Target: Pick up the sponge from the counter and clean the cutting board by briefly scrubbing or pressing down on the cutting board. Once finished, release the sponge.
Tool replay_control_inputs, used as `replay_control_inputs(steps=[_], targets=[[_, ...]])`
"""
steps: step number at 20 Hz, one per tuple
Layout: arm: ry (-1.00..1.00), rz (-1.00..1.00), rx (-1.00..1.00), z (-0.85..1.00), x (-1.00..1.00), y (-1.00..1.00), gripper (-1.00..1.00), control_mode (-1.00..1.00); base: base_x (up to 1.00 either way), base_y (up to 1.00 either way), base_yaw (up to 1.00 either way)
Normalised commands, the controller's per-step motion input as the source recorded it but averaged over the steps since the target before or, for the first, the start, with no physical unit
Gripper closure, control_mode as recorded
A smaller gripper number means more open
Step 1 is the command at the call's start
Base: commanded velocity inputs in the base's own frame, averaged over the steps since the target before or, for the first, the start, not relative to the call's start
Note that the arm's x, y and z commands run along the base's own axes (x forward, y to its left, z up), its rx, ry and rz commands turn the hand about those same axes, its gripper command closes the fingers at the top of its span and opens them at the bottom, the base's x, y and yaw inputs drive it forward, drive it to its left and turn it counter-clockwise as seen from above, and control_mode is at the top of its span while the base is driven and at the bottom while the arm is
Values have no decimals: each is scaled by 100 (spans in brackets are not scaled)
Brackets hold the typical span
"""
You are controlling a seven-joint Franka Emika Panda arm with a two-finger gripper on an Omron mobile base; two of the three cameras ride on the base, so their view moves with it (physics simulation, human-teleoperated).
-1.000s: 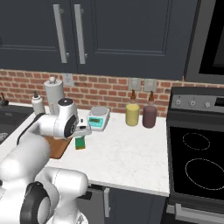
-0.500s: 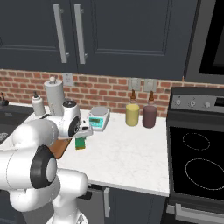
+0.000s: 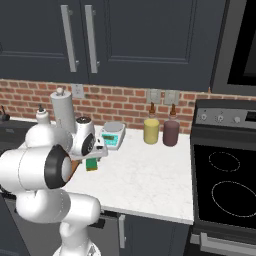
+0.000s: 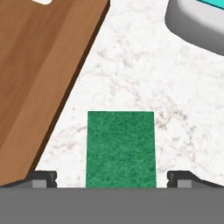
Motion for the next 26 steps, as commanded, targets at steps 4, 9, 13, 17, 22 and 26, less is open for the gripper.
replay_control_inputs(steps=[4,9,13,17,22,26], targets=[[1,0,0,-26,12,0,-100,-100,0,0,0],[0,0,0,-21,9,0,-100,-100,0,0,0],[0,0,0,-24,3,0,-100,-100,0,0,0],[0,0,0,-17,1,0,100,-100,0,0,0],[0,0,0,-4,0,0,100,-100,0,0,0],[-3,0,0,0,-3,2,100,-100,0,0,0]])
